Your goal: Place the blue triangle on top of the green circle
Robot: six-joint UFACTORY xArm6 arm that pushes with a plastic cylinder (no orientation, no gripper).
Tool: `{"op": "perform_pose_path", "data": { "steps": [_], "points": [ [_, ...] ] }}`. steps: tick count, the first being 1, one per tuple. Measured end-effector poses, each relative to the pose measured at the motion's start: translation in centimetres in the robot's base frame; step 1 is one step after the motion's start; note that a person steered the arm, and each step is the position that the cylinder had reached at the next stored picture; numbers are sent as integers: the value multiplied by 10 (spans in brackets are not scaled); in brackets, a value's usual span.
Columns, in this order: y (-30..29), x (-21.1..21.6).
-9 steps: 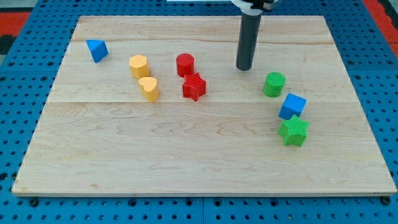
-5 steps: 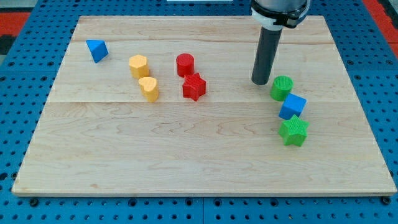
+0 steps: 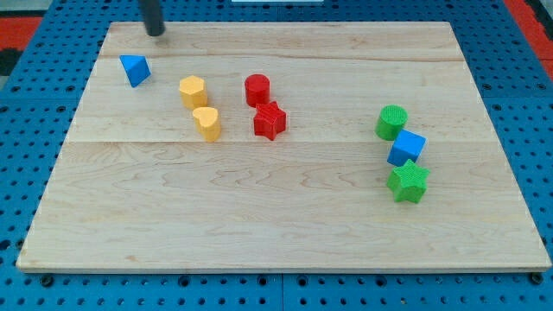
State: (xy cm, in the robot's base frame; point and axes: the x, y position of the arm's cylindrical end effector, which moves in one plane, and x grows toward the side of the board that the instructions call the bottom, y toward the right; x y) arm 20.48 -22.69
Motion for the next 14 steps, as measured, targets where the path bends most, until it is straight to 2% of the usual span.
{"op": "perform_pose_path", "data": {
  "steps": [1,2,3,6,8,10,12,13,14],
  "points": [
    [-78,38],
    [-78,80],
    [-26,96],
    [122,91],
    [95,104],
    [95,125],
    [93,163],
    [110,164],
    [112,136]
  ]
}}
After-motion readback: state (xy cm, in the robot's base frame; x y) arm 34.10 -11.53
